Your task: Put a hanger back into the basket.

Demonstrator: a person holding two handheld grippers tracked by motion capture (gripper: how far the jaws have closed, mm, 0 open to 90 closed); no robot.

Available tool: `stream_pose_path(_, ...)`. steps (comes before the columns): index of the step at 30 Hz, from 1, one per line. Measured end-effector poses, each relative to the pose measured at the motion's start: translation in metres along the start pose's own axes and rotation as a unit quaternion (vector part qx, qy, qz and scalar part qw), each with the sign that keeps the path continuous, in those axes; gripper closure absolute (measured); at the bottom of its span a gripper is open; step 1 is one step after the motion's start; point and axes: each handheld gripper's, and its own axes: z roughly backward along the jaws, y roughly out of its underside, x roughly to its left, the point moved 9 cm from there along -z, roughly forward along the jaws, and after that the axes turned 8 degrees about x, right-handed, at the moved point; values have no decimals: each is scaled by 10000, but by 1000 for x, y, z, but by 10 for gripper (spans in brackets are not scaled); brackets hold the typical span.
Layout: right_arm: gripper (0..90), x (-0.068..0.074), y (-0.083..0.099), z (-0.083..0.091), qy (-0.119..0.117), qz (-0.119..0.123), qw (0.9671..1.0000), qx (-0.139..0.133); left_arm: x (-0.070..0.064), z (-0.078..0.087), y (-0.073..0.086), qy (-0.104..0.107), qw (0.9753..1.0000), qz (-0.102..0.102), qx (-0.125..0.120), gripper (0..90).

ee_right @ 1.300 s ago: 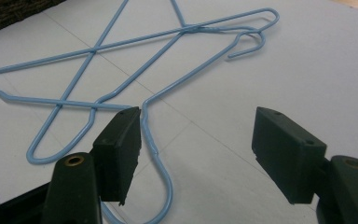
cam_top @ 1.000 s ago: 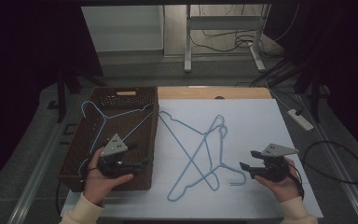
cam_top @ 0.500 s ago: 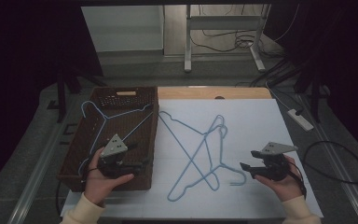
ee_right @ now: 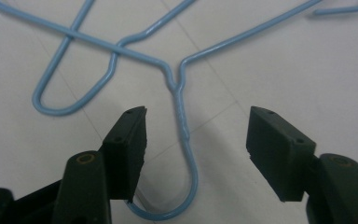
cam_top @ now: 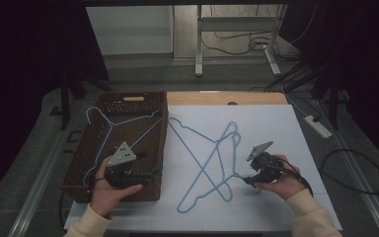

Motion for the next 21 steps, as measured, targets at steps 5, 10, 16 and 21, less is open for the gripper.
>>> stream_pose_path(5, 450, 2, -1, -10, -40, 167, 9989, 434, -1, 0, 0, 0, 10000, -22, 8, 275)
stream_pose_path(10, 560, 2, 1, -21, -121, 257, 9962, 827, -2, 0, -1, 1, 10000, -28, 1, 275)
stream_pose_path(16, 713, 4, 1, -25, -287, 259, 9925, 1163, -2, 0, -1, -3, 10000, -40, 13, 275)
stream_pose_path(21, 792, 6, -1, -26, -328, 328, 9893, 1385, -4, -1, -1, -29, 10000, -82, 34, 275)
